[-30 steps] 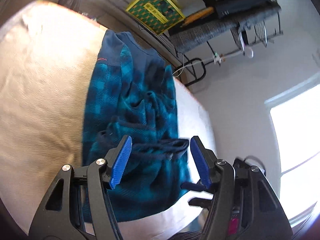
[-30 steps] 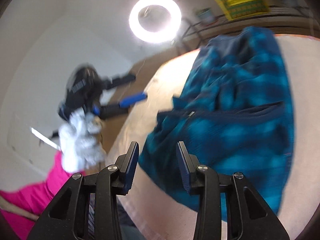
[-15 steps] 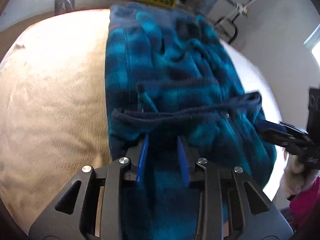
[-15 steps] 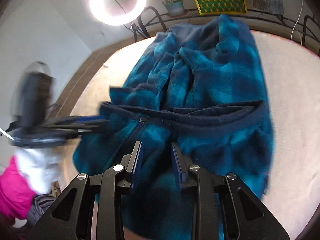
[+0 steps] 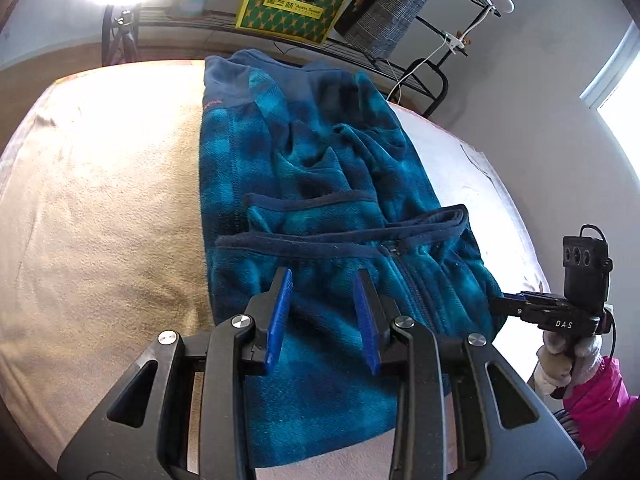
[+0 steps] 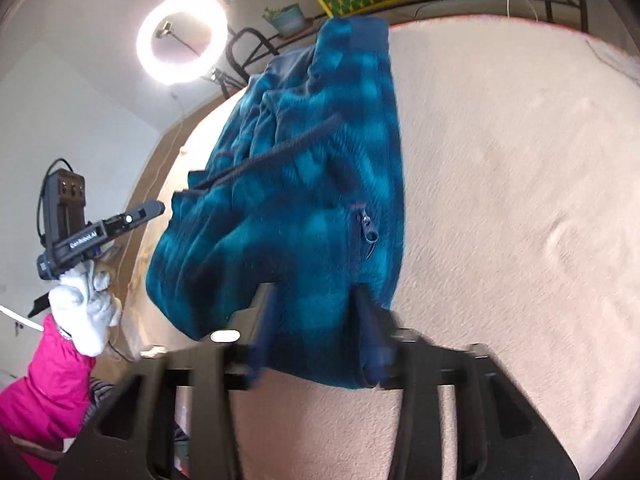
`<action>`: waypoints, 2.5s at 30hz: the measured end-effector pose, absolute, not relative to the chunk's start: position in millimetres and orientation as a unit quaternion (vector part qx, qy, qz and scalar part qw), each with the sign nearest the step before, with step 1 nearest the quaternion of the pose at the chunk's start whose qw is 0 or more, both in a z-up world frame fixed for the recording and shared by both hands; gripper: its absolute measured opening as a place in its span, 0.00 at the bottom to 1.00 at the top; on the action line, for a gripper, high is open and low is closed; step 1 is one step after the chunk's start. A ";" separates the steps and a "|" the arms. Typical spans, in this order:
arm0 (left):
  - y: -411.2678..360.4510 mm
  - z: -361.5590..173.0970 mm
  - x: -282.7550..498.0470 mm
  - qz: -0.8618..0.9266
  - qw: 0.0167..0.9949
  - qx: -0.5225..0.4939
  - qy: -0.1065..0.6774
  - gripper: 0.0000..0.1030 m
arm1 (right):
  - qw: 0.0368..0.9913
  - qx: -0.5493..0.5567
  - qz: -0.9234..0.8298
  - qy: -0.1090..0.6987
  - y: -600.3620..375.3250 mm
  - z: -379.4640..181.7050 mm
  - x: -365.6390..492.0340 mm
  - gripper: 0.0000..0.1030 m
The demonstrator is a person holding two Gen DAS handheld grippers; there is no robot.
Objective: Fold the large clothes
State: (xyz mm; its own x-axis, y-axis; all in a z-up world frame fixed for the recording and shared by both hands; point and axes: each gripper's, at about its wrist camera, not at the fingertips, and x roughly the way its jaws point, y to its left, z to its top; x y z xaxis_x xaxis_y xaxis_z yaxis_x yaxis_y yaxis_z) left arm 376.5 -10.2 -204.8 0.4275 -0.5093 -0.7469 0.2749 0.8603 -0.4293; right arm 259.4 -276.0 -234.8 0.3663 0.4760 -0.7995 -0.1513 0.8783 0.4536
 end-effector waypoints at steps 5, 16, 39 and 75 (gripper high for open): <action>-29.9 -212.0 370.8 -0.245 0.839 -0.091 0.478 0.31 | 0.819 0.121 0.176 0.533 -276.4 -226.9 246.5 0.07; -34.8 -222.8 371.7 -0.226 0.849 -0.068 0.473 0.31 | 0.875 0.019 0.158 0.456 -262.8 -184.8 231.7 0.17; -15.4 -216.3 413.5 -0.244 0.834 -0.046 0.492 0.32 | 0.834 -0.009 0.225 0.504 -221.8 -205.9 310.8 0.17; 26.3 -266.0 657.7 -0.160 0.872 -0.073 0.456 0.48 | 0.855 0.048 0.203 0.476 -255.4 -240.7 558.7 0.17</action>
State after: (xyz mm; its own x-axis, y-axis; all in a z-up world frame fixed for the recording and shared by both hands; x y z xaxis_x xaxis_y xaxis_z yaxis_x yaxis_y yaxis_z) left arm 657.7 26.3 -266.0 0.5319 -0.3463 -0.7727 0.2123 0.9380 -0.2742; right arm 558.7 -255.4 -240.7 0.4651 0.3930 -0.7933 -0.3015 0.9128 0.2754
